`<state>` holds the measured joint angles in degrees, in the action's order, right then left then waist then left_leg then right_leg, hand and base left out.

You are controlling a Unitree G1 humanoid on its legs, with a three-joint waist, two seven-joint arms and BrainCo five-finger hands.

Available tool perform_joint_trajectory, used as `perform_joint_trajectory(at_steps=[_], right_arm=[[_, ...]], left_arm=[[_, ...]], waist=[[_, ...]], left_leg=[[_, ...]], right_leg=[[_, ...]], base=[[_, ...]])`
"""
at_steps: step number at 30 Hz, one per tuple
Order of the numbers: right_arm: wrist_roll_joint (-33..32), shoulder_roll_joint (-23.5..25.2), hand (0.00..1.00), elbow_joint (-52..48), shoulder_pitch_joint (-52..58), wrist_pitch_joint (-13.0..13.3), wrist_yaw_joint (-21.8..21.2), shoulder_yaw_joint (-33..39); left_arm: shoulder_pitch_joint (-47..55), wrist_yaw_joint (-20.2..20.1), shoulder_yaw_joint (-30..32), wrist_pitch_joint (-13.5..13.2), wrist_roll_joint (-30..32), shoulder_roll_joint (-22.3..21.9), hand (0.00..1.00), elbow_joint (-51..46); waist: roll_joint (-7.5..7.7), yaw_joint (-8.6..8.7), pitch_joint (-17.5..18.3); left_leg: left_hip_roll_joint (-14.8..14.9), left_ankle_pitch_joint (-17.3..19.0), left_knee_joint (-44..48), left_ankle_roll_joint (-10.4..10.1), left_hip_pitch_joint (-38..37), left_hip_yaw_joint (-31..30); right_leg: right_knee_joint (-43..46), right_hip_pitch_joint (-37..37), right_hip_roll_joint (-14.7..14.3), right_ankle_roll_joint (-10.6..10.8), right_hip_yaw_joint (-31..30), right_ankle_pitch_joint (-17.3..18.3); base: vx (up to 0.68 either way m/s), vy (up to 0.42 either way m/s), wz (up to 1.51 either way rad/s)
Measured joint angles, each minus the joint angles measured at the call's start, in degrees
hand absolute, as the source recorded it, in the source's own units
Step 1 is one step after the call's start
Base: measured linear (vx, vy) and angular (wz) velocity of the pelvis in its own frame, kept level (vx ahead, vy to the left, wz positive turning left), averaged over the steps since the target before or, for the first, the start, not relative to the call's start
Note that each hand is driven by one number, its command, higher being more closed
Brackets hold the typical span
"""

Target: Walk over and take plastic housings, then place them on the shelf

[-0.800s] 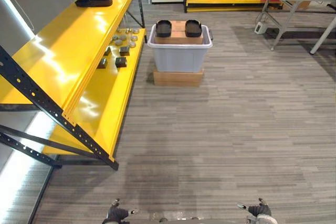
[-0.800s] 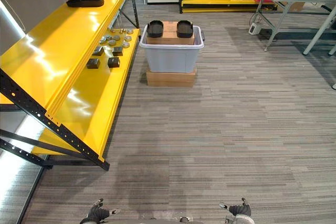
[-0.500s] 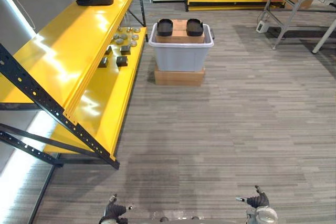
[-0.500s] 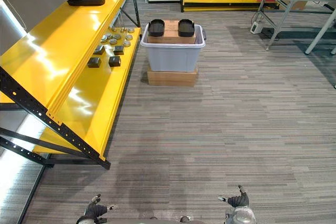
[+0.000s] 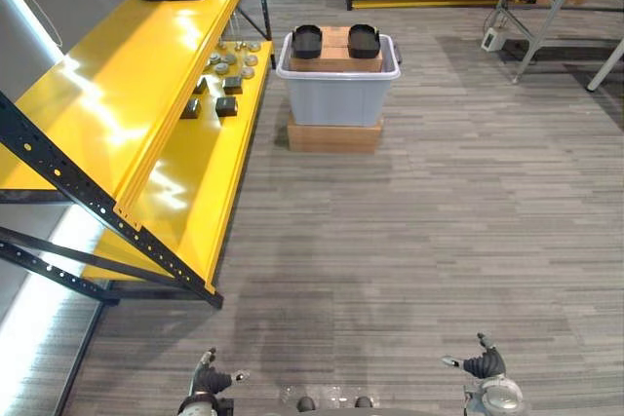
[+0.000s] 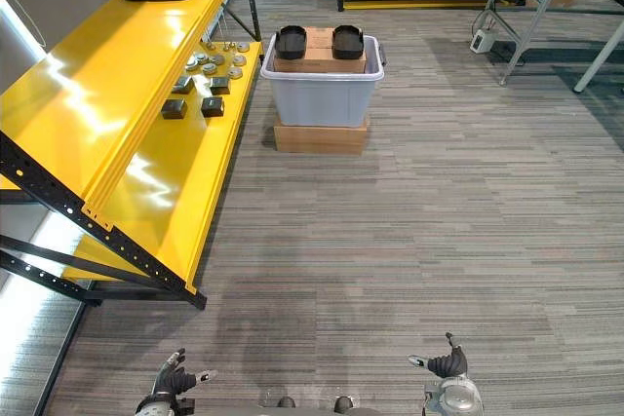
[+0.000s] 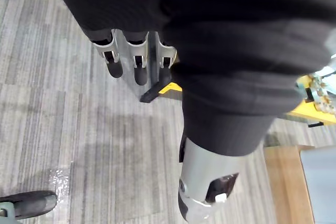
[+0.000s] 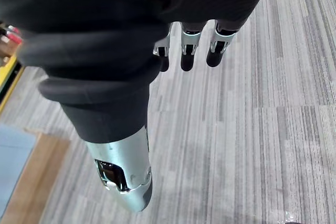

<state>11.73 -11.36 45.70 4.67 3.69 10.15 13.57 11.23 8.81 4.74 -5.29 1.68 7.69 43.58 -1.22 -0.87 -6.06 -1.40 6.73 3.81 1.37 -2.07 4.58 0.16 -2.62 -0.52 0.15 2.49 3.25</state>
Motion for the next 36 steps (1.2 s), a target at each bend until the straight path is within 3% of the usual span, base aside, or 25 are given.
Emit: perform_joint_trajectory(at_steps=[3,6,8,10,11,13,14,15,16,17,18,19,20,21,22,24,25,26,28,30,32,33,34,35,36], right_arm=[[-0.19,0.02,0.00,0.04,-0.81,-0.35,1.00,0.07],[-1.19,0.06,0.00,0.07,-0.94,-0.90,1.67,2.18],[-2.18,0.11,0.00,0.09,-0.94,-1.74,2.17,2.31],[-2.32,0.96,0.00,0.11,-0.82,-1.88,2.14,2.22],[-2.50,1.22,0.00,0.11,-0.63,-2.04,2.14,2.19],[-2.66,0.82,0.00,0.09,-0.97,-2.14,2.13,2.08],[-2.66,0.28,0.00,0.07,-1.70,-2.12,2.16,1.94],[-2.67,-0.48,0.00,0.07,-2.47,-2.12,2.16,1.65],[-2.67,-1.15,0.00,0.04,-3.06,-2.07,2.20,1.66],[-2.67,-1.34,0.00,-0.09,-3.22,-1.93,2.20,1.65],[-2.65,-1.33,0.00,-0.18,-3.07,-1.91,2.20,1.63],[-2.66,-1.47,0.00,-0.49,-2.75,-1.91,2.22,1.67],[-2.66,-1.93,0.00,-0.57,-3.17,-2.13,2.18,1.80],[-2.69,-1.68,0.00,-1.68,-3.25,-2.08,2.14,1.79],[-2.71,-1.54,0.00,-2.06,-3.25,-2.03,2.12,1.76],[-2.98,-1.18,0.00,-2.22,-2.91,-2.04,2.11,0.47],[-3.21,-0.92,0.00,-2.26,-3.06,-1.99,2.20,-0.16],[-3.36,-0.19,0.00,-2.81,-3.16,-1.63,2.22,-1.03],[-4.44,0.81,0.00,-4.25,-3.08,-1.50,2.42,-1.04],[-4.51,0.97,0.00,-4.38,-3.29,-1.29,2.45,-1.04],[-4.58,1.23,0.00,-2.52,-3.70,-1.89,2.45,0.17],[-4.68,1.35,0.00,-1.84,-3.61,-2.02,2.47,0.56],[-4.97,1.51,0.00,-1.10,-3.42,-2.11,2.50,1.92],[-5.07,1.28,0.00,-0.26,-3.24,-2.10,2.76,2.69],[-5.07,0.95,0.00,0.26,-3.15,-2.10,3.06,2.57]], left_arm=[[0.07,0.04,0.74,0.02,-0.18,-0.01,0.00,-0.79],[0.10,0.06,1.09,0.03,-1.14,-0.02,0.00,-2.91],[0.04,0.12,1.13,0.05,-1.18,0.05,0.00,-4.01],[-0.12,0.16,0.80,0.04,-1.16,0.78,0.00,-5.05],[-0.57,0.26,0.38,0.09,-1.16,1.40,0.00,-5.17],[-1.59,0.39,-0.06,0.35,-1.17,2.04,0.00,-5.19],[-2.67,0.84,-0.09,0.35,-1.16,2.08,0.00,-5.19],[-3.68,1.33,-0.14,0.36,-1.16,1.87,0.00,-5.18],[-4.80,1.37,-0.16,0.35,-1.13,1.68,0.00,-5.17],[-5.08,1.47,-0.15,0.34,-1.11,1.82,0.00,-5.18],[-4.97,1.52,-0.14,0.35,-1.05,1.91,0.00,-5.15],[-4.96,1.54,-0.15,0.37,-1.04,1.83,0.00,-4.87],[-5.30,1.53,-0.11,0.37,-1.01,0.90,0.00,-4.34],[-6.17,1.49,-0.14,0.31,-1.02,0.79,0.00,-4.37],[-6.34,1.49,-0.07,0.29,-1.02,0.67,0.00,-4.35],[-5.37,1.34,0.18,0.36,-1.03,-0.59,0.00,-4.52],[-4.90,1.25,0.11,0.31,-1.05,-0.67,0.00,-4.65],[-4.62,1.20,0.04,0.42,-1.06,-0.75,0.00,-4.58],[-4.13,1.22,0.00,0.41,-1.11,-1.08,0.00,-4.88],[-3.62,1.23,-0.02,0.40,-1.21,-1.38,0.00,-5.00],[-3.01,1.25,-0.03,0.57,-1.42,-2.07,0.00,-4.78],[-2.62,1.25,-0.04,0.59,-1.55,-2.25,0.00,-4.78],[-2.10,1.24,-0.06,0.64,-1.66,-2.84,0.00,-4.75],[-1.73,1.24,-0.06,0.68,-1.67,-3.33,0.00,-4.74],[-1.40,1.27,-0.05,0.67,-1.68,-3.49,0.00,-4.72]], waist=[[-0.31,-0.11,-0.18],[-0.81,-0.10,-0.49],[-1.29,-0.08,-1.03],[-0.94,0.45,-2.54],[-0.89,0.51,-3.04],[-0.77,1.10,-3.81],[-1.81,1.99,-4.54],[-1.82,2.60,-5.02],[-2.50,3.01,-6.20],[-1.90,2.99,-6.30],[-1.35,3.06,-6.16],[-1.13,3.32,-6.23],[-2.97,3.25,-6.22],[-2.96,3.53,-6.19],[-3.00,3.49,-6.28],[-3.05,2.80,-6.82],[-3.02,2.84,-6.81],[-2.33,2.40,-7.18],[-1.13,0.53,-7.70],[-0.83,-0.67,-7.70],[-1.26,-1.57,-7.98],[-0.53,-1.63,-8.34],[-0.65,-1.61,-8.35],[-1.46,-1.78,-7.83],[-2.08,-2.08,-7.44]], left_leg=[[0.33,2.99,3.61,0.54,2.09,1.32],[0.33,6.47,7.75,1.39,4.81,1.80],[0.20,9.14,10.20,2.39,4.62,1.88],[-0.38,10.50,10.05,3.58,1.52,0.85],[-0.54,11.33,10.05,3.62,-0.10,0.59],[-0.25,11.91,8.75,3.48,-3.63,-0.97],[0.74,12.02,7.54,3.25,-5.06,-2.79],[2.09,12.23,6.79,2.77,-6.23,-3.36],[3.37,12.50,6.49,1.44,-7.62,-3.88],[3.60,12.94,6.39,-0.43,-9.20,-4.42],[3.55,13.47,6.37,-1.48,-10.30,-4.63],[3.88,14.41,6.52,-3.02,-11.95,-5.40],[6.27,13.78,8.12,-4.68,-11.71,-6.12],[6.58,11.24,13.06,-6.86,-9.31,-6.11],[6.63,9.46,17.13,-6.81,-7.78,-6.01],[9.20,-3.79,42.43,-5.97,0.91,-6.00],[10.46,-3.40,48.83,-5.68,2.87,-5.16],[12.84,-2.14,58.28,-3.79,7.02,-2.60],[14.47,-0.10,64.08,-1.15,12.99,0.99],[13.88,2.16,61.75,-1.60,19.66,2.19],[10.50,4.56,45.77,-1.33,24.32,1.88],[9.22,4.45,40.02,-1.51,24.29,1.96],[6.75,3.17,27.66,-3.14,24.20,1.36],[5.15,0.57,15.28,-5.86,23.37,-0.09],[5.23,-0.22,10.43,-5.96,23.23,-0.51]], right_leg=[[0.97,1.58,-0.14,0.83,-1.28,1.27],[8.21,5.45,0.33,2.29,-1.32,5.90],[24.34,12.19,1.50,5.39,0.37,9.76],[39.39,18.11,3.59,5.96,3.72,11.54],[42.05,19.69,4.67,5.21,5.22,12.88],[41.24,22.29,5.53,3.85,8.40,13.76],[38.51,24.71,5.30,3.25,9.86,13.54],[35.21,26.54,4.55,2.57,10.56,12.86],[28.95,28.48,3.50,2.42,11.07,9.24],[21.15,29.18,3.34,2.13,10.66,3.61],[17.84,29.16,3.37,1.36,10.00,0.36],[18.12,28.83,3.82,-1.48,9.13,-8.16],[22.63,29.56,2.89,-3.87,10.77,-4.60],[25.06,29.69,3.08,-3.99,11.65,-1.20],[25.41,28.83,2.99,-4.41,12.02,0.10],[20.96,18.93,0.95,-5.31,13.02,2.94],[19.37,15.98,0.21,-5.49,13.01,3.04],[16.55,10.54,-0.88,-5.92,12.38,3.31],[11.98,3.84,-1.38,-6.30,10.53,3.63],[7.58,-0.24,-1.40,-5.58,8.67,4.74],[5.81,-4.07,-0.49,-4.52,7.50,6.44],[5.51,-5.18,0.07,-4.05,7.24,7.03],[5.14,-7.19,0.96,-3.20,6.85,8.57],[4.15,-8.58,1.11,-1.94,6.33,9.92],[3.91,-9.16,0.71,-1.48,5.50,10.91]], base=[[0.04,0.045,-0.24],[0.10,0.062,-0.09],[0.15,0.081,-0.13],[0.26,0.062,0.16],[0.32,0.034,0.27],[0.41,-0.001,0.39],[0.45,-0.040,0.68],[0.46,-0.077,0.72],[0.61,-0.125,0.53],[0.65,-0.144,0.39],[0.58,-0.151,0.39],[0.51,-0.166,0.30],[0.59,-0.226,0.39],[0.71,-0.286,0.26],[0.71,-0.321,0.36],[0.68,-0.294,0.21],[0.58,-0.212,0.01],[0.43,-0.138,-0.08],[0.44,-0.130,-0.34],[0.39,-0.052,-0.39],[0.38,0.055,-0.21],[0.43,0.113,-0.20],[0.46,0.154,-0.18],[0.46,0.173,-0.26],[0.45,0.226,-0.51]])
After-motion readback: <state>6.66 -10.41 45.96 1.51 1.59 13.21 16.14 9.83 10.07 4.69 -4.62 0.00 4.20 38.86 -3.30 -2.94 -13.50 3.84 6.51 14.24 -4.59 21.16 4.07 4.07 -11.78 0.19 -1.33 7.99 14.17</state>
